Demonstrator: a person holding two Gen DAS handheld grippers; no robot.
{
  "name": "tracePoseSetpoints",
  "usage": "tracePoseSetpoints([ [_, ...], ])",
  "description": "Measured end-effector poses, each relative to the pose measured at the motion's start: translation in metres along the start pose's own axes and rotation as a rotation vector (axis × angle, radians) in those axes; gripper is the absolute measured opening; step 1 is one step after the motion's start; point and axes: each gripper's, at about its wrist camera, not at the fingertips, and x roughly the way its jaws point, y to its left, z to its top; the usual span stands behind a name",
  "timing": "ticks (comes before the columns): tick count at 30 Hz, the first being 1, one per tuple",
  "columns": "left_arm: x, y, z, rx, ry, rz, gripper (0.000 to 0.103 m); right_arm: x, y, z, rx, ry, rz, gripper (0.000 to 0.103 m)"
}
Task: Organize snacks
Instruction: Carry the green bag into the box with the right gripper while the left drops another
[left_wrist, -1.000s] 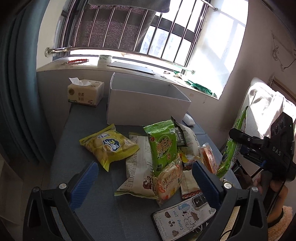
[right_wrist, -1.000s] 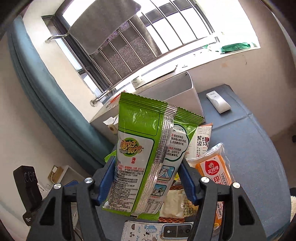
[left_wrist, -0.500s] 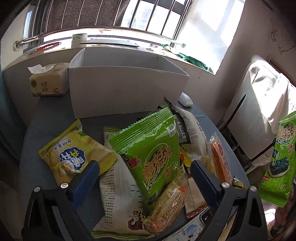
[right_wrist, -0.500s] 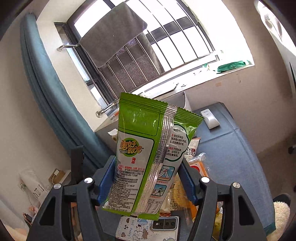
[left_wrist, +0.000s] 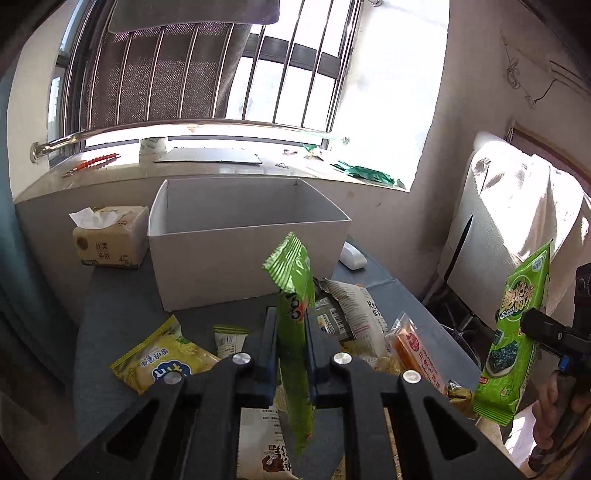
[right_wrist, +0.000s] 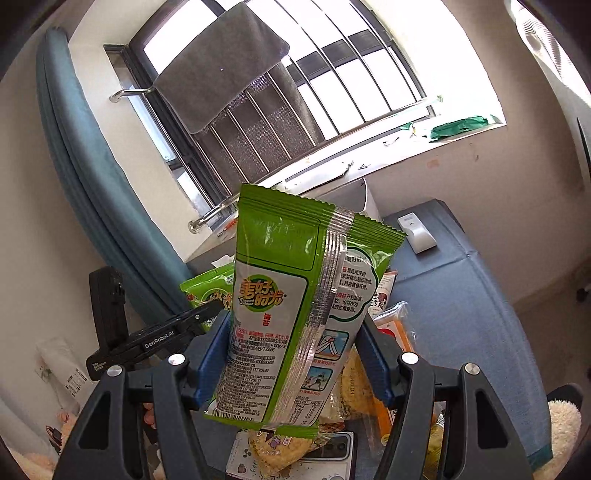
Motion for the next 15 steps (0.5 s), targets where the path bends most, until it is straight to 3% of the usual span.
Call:
tracePoseSetpoints([
  [7, -0.022, 0.018, 0.049, -0.033, -0.132, 0.019, 0.014, 0.029, 0.012, 0.032, -0.078, 0.031, 0.005, 0.070],
  [11, -0.024, 0.036, 0.088, -0.041, -0.216, 0.026, 0.014, 0.066, 0.030, 0.077, -0.185, 0.038, -0.018, 0.070],
  [15, 0.004, 0.052, 0.137, -0.049, -0.220, 0.054, 0.014, 0.119, 0.038, 0.135, -0.242, 0.045, -0.040, 0.071],
])
